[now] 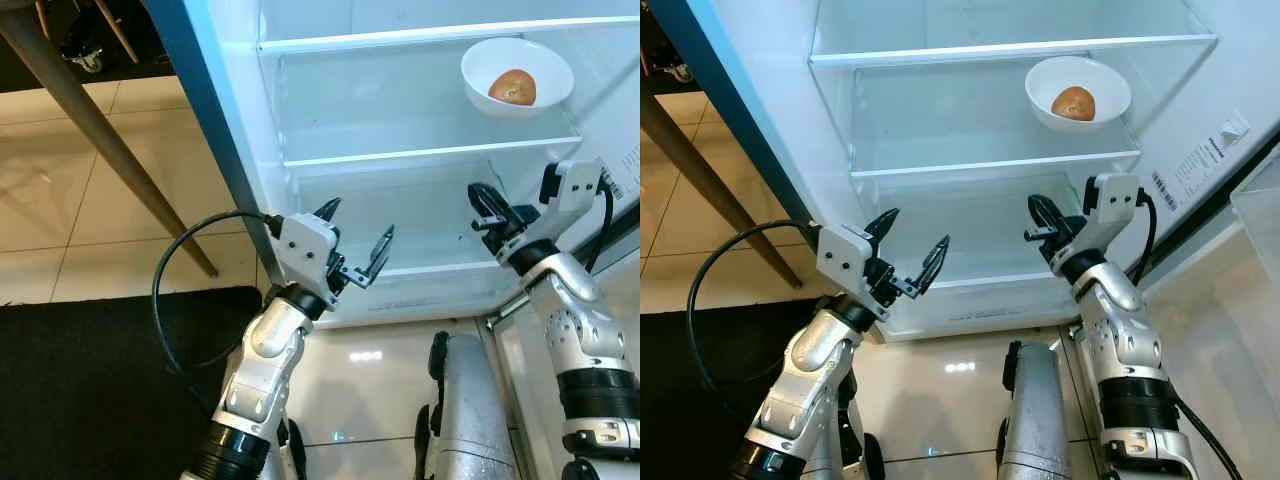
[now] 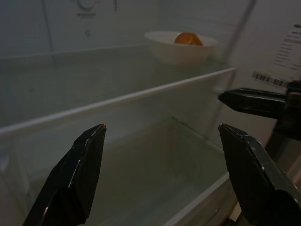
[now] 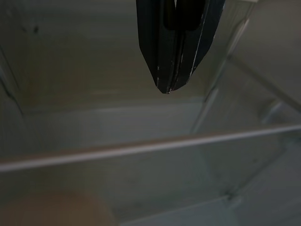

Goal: Restocking fridge

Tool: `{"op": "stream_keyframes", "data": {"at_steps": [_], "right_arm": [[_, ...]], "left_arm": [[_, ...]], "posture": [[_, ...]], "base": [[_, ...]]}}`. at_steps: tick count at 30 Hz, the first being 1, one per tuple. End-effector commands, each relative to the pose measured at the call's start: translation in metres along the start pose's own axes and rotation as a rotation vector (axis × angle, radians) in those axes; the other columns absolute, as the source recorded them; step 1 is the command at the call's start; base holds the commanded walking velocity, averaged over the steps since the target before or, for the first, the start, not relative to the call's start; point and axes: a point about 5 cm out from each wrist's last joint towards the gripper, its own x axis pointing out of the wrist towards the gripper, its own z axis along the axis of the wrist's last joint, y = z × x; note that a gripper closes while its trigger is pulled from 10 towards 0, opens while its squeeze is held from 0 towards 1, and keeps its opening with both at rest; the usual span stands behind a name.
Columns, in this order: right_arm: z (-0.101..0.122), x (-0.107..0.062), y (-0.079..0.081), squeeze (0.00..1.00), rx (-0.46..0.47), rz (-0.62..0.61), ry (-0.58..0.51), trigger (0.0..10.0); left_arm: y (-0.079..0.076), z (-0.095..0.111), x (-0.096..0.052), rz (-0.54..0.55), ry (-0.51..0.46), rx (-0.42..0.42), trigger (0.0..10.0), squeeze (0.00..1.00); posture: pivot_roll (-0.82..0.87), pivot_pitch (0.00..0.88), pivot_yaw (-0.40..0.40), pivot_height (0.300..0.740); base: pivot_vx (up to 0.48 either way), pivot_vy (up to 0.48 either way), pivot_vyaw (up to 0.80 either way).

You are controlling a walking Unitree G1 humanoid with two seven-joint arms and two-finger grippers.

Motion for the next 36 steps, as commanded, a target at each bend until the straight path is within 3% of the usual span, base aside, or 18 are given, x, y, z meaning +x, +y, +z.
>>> {"op": "stream_keyframes", "data": {"at_steps": [1, 16, 21, 36], "right_arm": [[-0.009, -0.004, 0.0, 0.0, 0.006, -0.003, 0.038, 10.0], [-0.023, -0.006, -0.002, 0.0, 0.058, -0.018, 0.067, 10.0], [-0.042, -0.01, -0.002, 0.0, 0.101, -0.034, 0.105, 10.0], [-0.055, -0.008, 0.003, 0.0, 0.121, -0.012, 0.129, 10.0]], "left_arm": [[0.001, -0.011, -0.006, 0.005, 0.048, -0.024, 10.0, 0.0], [0.004, -0.027, -0.011, 0.01, 0.096, -0.03, 10.0, 0.0], [0.003, -0.04, -0.016, 0.005, 0.138, -0.031, 10.0, 0.0], [0.004, -0.049, -0.018, 0.001, 0.155, -0.027, 10.0, 0.0]], "posture": [[0.0, 0.21, 0.024, 0.504], [-0.01, 0.187, 0.027, 0.504], [-0.01, 0.178, 0.025, 0.533], [0.0, 0.159, 0.022, 0.602]], "base": [[0.0, 0.0, 0.0], [0.0, 0.0, 0.0], [0.0, 0.0, 0.0], [0.0, 0.0, 0.0]]}}
